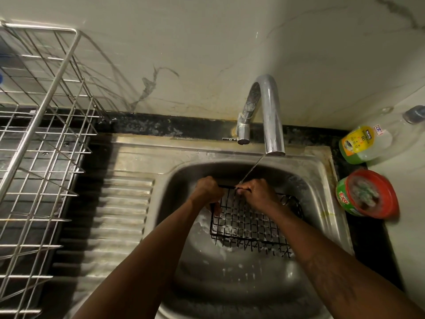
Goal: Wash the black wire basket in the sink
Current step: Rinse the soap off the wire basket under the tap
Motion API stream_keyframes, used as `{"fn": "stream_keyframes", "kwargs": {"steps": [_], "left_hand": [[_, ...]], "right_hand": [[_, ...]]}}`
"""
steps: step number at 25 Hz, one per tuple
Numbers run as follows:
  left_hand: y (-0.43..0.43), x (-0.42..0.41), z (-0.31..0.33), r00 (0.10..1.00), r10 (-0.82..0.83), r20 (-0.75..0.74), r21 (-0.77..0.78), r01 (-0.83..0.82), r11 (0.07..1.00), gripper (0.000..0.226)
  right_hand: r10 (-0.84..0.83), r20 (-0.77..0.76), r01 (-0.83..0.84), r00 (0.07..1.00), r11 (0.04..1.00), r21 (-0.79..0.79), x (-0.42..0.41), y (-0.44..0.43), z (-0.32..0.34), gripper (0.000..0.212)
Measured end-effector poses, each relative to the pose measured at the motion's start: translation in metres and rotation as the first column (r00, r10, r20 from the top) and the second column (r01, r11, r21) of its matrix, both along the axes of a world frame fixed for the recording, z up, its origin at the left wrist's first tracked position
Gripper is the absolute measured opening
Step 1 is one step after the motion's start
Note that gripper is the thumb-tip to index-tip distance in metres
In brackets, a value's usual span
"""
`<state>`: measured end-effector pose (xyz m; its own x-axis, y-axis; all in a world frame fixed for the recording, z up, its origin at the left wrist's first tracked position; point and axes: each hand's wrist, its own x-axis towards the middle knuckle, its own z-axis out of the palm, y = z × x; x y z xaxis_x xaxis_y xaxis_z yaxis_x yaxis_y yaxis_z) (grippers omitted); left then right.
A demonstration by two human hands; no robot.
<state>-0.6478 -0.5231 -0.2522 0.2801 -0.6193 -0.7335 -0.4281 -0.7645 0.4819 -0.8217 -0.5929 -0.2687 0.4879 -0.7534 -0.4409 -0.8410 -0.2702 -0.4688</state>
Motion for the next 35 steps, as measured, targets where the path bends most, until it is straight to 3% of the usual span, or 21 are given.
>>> {"fn": "stream_keyframes", "kwargs": {"steps": [2, 11, 17, 22, 28, 31, 35], "left_hand": [[0.001, 0.0, -0.001, 1.0, 0.015, 0.003, 0.004, -0.015, 1.0, 0.008], [0.001, -0.003, 0.003, 0.989, 0.126, -0.076, 0.021, -0.125, 0.992, 0.012], [0.002, 0.002, 0.005, 0.988, 0.134, -0.077, 0.021, -0.133, 0.991, 0.014], [0.005, 0.012, 0.006, 0.989, 0.136, -0.055, 0.03, -0.135, 0.99, 0.02], [0.008, 0.015, 0.005, 0.992, 0.123, 0.036, -0.01, -0.122, 0.992, 0.015], [0.014, 0.031, -0.002, 0.993, 0.063, 0.098, -0.004, -0.063, 0.998, 0.009], [0.024, 0.026, 0.001, 0.973, -0.052, 0.223, -0.053, 0.065, 0.996, 0.012]], "right_hand": [[0.002, 0.009, -0.002, 1.0, 0.999, -0.034, 0.007, 0.004, 0.001, 0.016], [-0.01, 0.087, 0.002, 0.996, 0.997, 0.083, 0.024, -0.001, -0.003, 0.03], [0.019, 0.033, -0.02, 0.999, 0.999, 0.049, 0.014, -0.003, -0.003, 0.04], [0.023, 0.136, -0.03, 0.99, 0.999, 0.045, 0.038, 0.005, -0.006, 0.027], [0.082, 0.148, -0.093, 0.986, 0.993, 0.067, 0.043, 0.003, 0.0, 0.036], [-0.01, 0.068, 0.007, 0.998, 0.999, 0.053, 0.025, -0.002, 0.001, 0.03], [0.064, 0.094, -0.063, 0.994, 0.998, -0.004, 0.014, 0.01, -0.001, 0.042]]}}
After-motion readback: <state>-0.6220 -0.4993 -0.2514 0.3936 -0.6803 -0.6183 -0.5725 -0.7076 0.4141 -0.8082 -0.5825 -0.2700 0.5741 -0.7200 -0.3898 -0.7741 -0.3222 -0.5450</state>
